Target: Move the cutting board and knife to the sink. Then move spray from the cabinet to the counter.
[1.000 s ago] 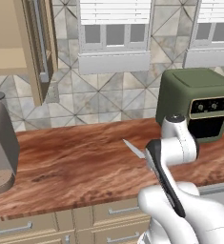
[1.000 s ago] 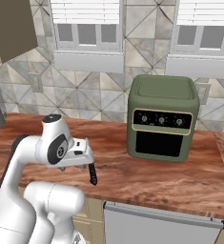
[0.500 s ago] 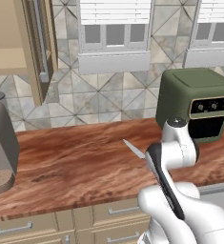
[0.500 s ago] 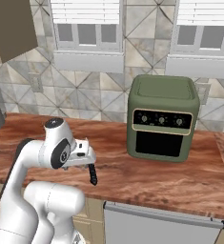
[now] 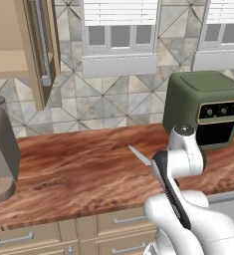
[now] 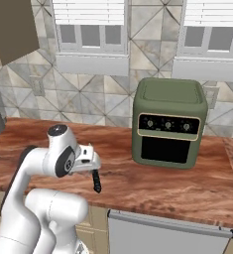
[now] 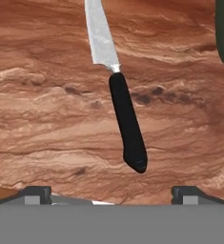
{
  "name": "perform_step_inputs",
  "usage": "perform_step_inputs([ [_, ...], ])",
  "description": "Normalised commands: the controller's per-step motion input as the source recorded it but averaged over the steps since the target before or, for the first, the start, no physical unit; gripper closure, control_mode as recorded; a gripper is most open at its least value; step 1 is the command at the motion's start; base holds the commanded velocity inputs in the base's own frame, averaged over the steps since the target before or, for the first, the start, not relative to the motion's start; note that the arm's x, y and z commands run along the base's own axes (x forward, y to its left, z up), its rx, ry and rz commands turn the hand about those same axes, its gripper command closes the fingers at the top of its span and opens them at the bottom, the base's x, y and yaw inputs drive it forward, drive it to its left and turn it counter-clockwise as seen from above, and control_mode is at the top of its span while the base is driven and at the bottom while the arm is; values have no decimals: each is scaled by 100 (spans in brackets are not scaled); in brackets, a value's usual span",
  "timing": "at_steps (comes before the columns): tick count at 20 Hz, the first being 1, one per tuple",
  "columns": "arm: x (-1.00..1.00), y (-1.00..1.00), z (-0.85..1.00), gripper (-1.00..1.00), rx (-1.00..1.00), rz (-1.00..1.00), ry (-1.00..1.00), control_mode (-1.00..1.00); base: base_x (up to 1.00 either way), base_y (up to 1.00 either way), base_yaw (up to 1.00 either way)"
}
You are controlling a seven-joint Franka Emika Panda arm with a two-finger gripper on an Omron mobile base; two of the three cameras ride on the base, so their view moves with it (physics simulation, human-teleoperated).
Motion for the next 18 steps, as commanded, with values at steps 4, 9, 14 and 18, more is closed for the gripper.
perform_step_inputs([
  [4, 15, -6, -21, -100, 6, 0, 0, -100, 0, 0, 0],
  [9, 19, -8, -25, -100, 6, 0, 0, -100, 0, 0, 0],
  [14, 22, -2, -15, -100, 1, 0, -2, -100, 0, 0, 0],
  [18, 19, 0, -16, -100, 0, 0, 0, -100, 0, 0, 0],
])
